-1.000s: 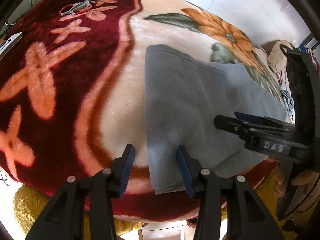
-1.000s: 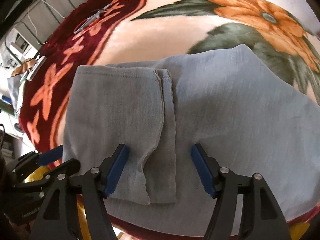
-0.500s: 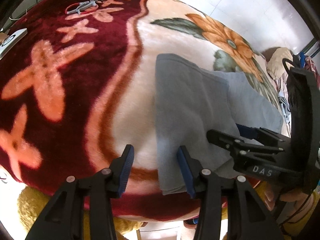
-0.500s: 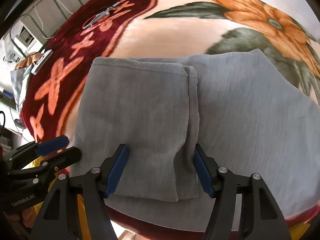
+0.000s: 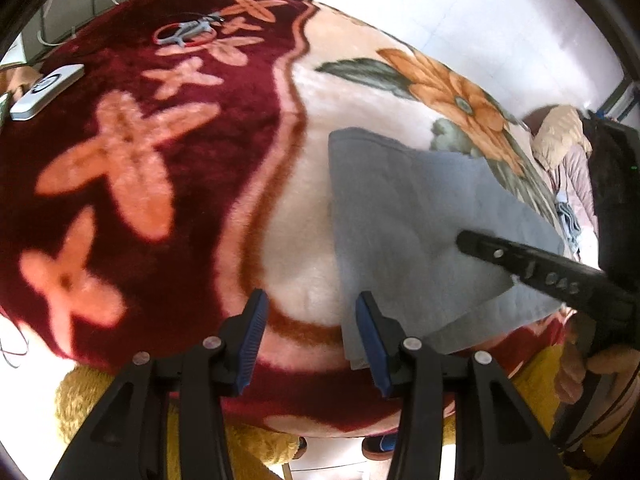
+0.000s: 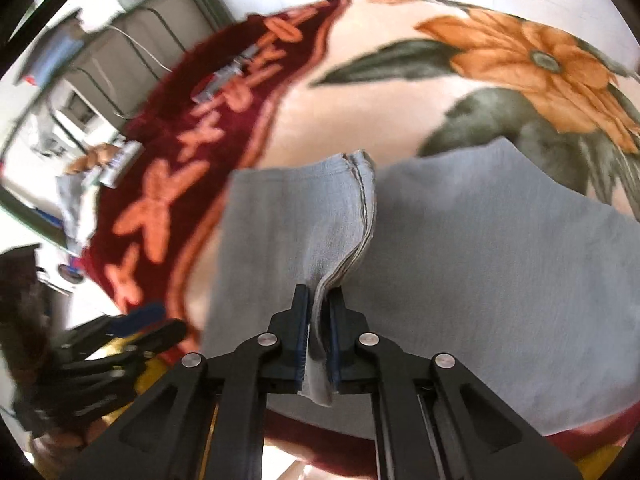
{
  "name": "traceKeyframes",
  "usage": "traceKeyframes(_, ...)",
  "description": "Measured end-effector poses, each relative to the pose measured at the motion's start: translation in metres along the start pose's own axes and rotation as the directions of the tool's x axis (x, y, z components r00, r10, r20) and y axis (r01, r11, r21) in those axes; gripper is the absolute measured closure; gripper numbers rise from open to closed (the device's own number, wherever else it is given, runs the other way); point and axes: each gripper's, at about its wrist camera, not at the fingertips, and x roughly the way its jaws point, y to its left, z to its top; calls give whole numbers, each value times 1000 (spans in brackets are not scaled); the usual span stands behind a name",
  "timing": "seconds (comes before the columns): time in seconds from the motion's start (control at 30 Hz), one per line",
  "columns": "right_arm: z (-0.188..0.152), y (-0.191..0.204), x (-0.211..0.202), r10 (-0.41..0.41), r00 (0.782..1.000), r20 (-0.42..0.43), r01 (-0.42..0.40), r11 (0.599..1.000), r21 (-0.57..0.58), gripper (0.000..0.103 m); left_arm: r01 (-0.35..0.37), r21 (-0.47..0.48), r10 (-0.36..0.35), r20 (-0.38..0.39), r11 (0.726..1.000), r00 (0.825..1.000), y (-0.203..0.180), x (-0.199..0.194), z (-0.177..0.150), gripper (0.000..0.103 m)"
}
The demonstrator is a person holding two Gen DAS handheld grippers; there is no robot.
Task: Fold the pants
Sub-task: 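Grasp the folded edge with the right gripper and lift it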
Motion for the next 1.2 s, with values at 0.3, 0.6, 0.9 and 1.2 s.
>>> traceKeyframes(0.3,18,-8,-69,49,996,76,-50,999,15,94,-47,-30,48,8,998,999,-3,-20,-4,55)
traceKeyframes(0.6,24,-53,-143,-37,982,185,30,999,38,94,-44,-2,44,-7,999,999,-22,-12,6,55)
traceKeyframes(0.9,13,-113,-167,-177,966,186,162,982,93,94,-42,34,43,-30,999,999,-37,-2,11,55)
traceKeyframes(1.2,-7,-159,-196,-258,942,213,219,957,190,94,-32,106,36,-38,994,999,-66,4,22,54)
